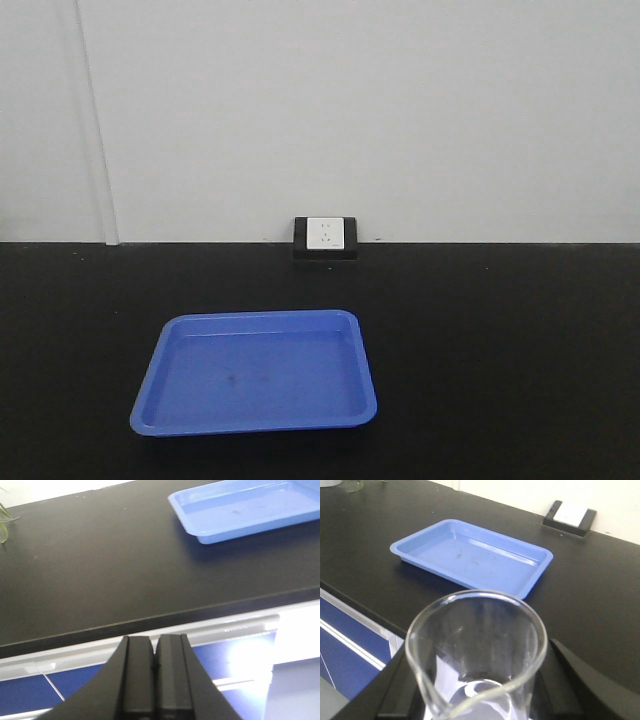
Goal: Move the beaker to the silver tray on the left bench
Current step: 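Drive the base to the other bench, holding the beaker in the right gripper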
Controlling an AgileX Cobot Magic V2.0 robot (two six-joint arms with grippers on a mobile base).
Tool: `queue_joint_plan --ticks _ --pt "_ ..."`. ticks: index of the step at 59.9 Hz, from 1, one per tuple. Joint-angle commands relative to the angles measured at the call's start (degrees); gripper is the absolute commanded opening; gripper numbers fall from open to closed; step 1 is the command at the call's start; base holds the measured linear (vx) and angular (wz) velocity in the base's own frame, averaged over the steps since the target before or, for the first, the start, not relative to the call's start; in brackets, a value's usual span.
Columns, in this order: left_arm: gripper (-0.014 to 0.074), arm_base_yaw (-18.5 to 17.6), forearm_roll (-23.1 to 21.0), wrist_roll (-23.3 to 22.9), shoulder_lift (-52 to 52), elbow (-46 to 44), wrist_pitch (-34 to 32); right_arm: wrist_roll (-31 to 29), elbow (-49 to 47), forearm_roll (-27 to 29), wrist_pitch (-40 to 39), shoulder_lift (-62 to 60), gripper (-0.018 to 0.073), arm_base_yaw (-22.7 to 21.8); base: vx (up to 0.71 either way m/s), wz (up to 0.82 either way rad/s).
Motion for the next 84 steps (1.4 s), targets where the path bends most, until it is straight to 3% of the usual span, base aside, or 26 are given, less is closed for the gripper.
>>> queue_joint_plan --ticks 1,37,84 --pt "0.0001 -0.2 0.0 -0.1 -0.4 1.1 -4.7 -0.3 -1.8 -0.6 -4.2 0.1 -0.0011 -0.3 -0.19 -0.19" --pt "0.0001 -0.2 0.0 -0.1 -0.4 1.1 -4.7 -0.3 -1.8 -0.6 -4.2 0.1 -0.0011 -0.3 -0.28 -0.07" --pt "0.0001 -0.2 0.0 -0.1 -0.4 1.1 -4.7 -0.3 -1.8 -0.6 -4.2 0.1 -0.0011 -0.3 -0.36 0.17"
